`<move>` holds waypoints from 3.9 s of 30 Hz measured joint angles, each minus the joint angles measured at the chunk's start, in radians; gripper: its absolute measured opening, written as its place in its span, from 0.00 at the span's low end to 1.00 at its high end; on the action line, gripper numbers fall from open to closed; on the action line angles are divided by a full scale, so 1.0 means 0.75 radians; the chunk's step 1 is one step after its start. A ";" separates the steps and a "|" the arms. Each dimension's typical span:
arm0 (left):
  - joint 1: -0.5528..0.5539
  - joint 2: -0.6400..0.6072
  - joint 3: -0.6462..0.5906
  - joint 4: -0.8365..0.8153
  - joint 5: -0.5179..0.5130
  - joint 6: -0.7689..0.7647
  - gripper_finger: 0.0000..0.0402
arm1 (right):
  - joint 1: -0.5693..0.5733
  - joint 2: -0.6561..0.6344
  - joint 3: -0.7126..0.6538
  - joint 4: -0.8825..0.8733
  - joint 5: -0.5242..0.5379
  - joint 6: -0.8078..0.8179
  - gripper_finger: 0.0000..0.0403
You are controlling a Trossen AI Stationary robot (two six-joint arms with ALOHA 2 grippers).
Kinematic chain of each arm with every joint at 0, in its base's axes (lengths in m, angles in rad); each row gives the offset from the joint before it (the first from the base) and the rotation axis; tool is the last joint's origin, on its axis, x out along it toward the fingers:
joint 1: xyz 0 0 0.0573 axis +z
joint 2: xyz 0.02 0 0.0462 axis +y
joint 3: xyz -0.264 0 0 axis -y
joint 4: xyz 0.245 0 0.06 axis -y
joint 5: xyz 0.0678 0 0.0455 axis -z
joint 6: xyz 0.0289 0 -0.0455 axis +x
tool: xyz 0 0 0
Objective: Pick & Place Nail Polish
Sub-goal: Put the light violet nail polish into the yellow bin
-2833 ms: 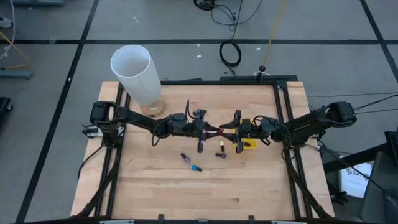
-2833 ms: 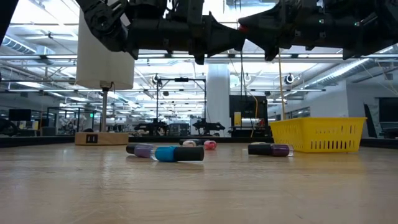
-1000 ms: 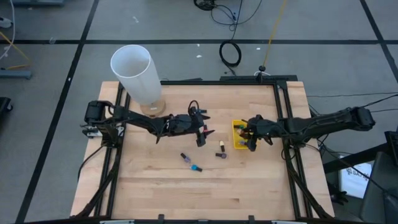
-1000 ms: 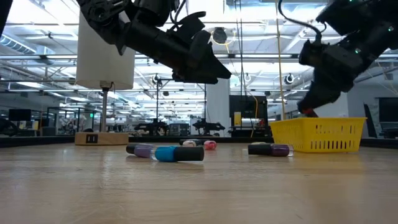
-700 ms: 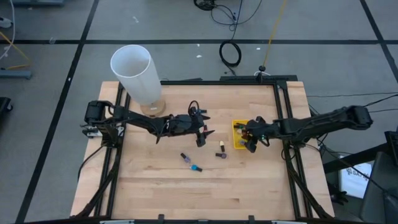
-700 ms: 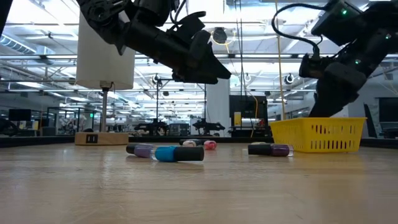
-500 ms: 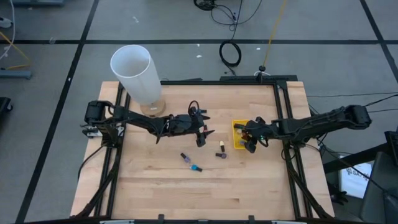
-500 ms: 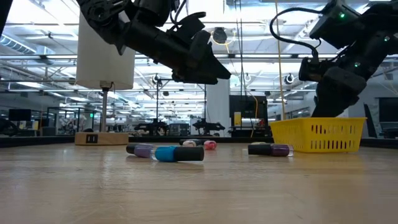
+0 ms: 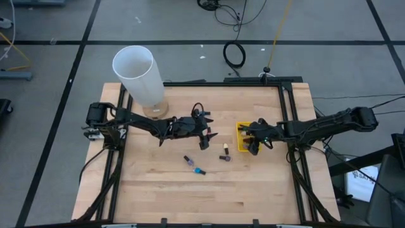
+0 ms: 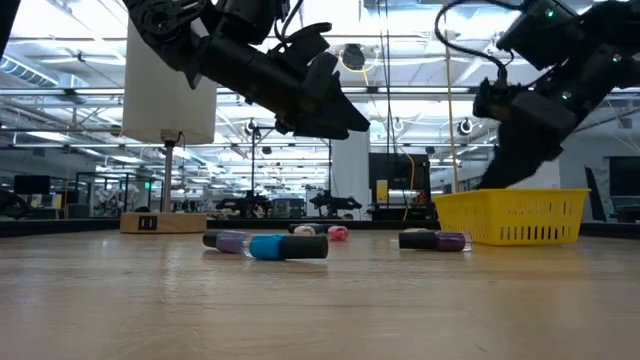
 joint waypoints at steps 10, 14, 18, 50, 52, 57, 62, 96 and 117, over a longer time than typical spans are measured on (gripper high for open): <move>0.000 0.000 0.000 -0.119 -0.058 -0.117 0.77 | 0.000 -0.031 0.001 0.331 -0.002 -0.165 0.42; 0.014 0.000 0.000 -0.312 -0.102 -0.334 0.77 | 0.000 -0.048 0.001 0.416 -0.002 -0.207 0.42; 0.040 0.001 0.000 -0.530 -0.100 -0.696 0.77 | 0.000 -0.050 0.001 0.485 -0.002 -0.253 0.42; -0.086 0.001 0.111 -1.136 0.170 0.401 0.77 | 0.001 -0.050 0.001 0.498 -0.006 -0.271 0.42; -0.098 0.001 0.201 -1.272 0.164 0.353 0.77 | 0.001 -0.050 0.001 0.498 -0.006 -0.271 0.42; -0.142 0.000 0.381 -1.574 0.240 0.043 0.77 | 0.001 -0.050 0.001 0.498 -0.006 -0.271 0.42; -0.242 0.002 0.379 -1.630 0.326 -0.284 0.77 | 0.001 -0.050 0.001 0.490 -0.006 -0.271 0.42; -0.382 0.228 0.320 -1.495 0.290 -0.474 0.75 | 0.007 -0.049 0.000 0.469 -0.007 -0.265 0.42; -0.357 0.231 0.318 -1.499 0.292 -0.463 0.20 | 0.007 -0.049 0.000 0.466 -0.007 -0.265 0.42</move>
